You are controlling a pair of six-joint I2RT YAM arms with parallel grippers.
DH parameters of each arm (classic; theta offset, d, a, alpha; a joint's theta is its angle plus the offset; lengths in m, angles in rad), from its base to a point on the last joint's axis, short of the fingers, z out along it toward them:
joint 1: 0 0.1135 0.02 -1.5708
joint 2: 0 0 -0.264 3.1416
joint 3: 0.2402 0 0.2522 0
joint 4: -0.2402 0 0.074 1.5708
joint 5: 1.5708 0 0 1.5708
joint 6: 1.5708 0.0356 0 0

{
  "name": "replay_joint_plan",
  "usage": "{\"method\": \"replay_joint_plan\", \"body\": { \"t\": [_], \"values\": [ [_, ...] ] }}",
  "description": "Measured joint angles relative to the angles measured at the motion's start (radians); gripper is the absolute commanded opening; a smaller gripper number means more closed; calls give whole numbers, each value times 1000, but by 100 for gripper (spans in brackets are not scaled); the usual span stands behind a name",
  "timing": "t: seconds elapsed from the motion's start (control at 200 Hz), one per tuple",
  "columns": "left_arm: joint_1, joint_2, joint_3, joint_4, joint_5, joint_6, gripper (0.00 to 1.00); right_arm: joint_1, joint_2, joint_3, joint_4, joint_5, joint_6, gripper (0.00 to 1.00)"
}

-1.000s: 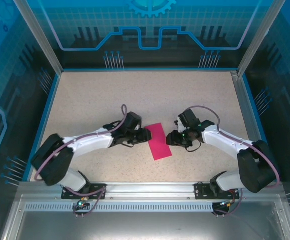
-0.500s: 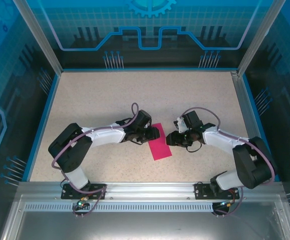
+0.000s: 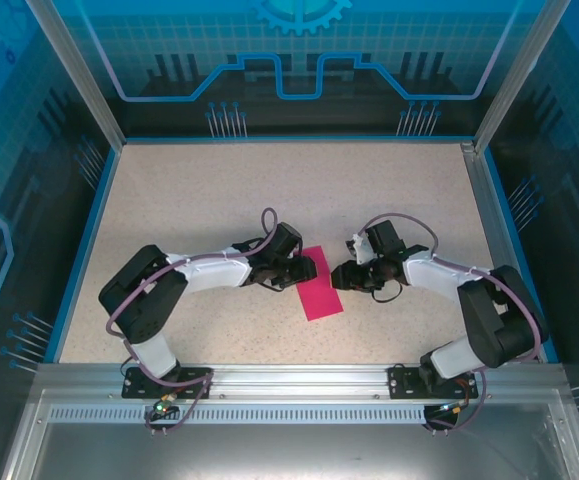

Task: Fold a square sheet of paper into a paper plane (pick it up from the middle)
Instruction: Third fold the triangle at the center of the table.

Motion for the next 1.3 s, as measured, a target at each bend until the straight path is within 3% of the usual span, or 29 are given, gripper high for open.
{"method": "replay_joint_plan", "body": {
  "t": [0.605, 0.935, 1.3],
  "values": [
    [0, -58, -27, -9, -46, 5, 42, -3, 137, 39, 40, -104, -29, 46],
    [5, -39, -27, -9, -58, 5, 40, -2, 107, 19, 50, -152, -24, 45],
    [36, -7, -27, -9, -59, 5, 40, -28, 121, 120, 3, -95, -26, 44]
  ]
}}
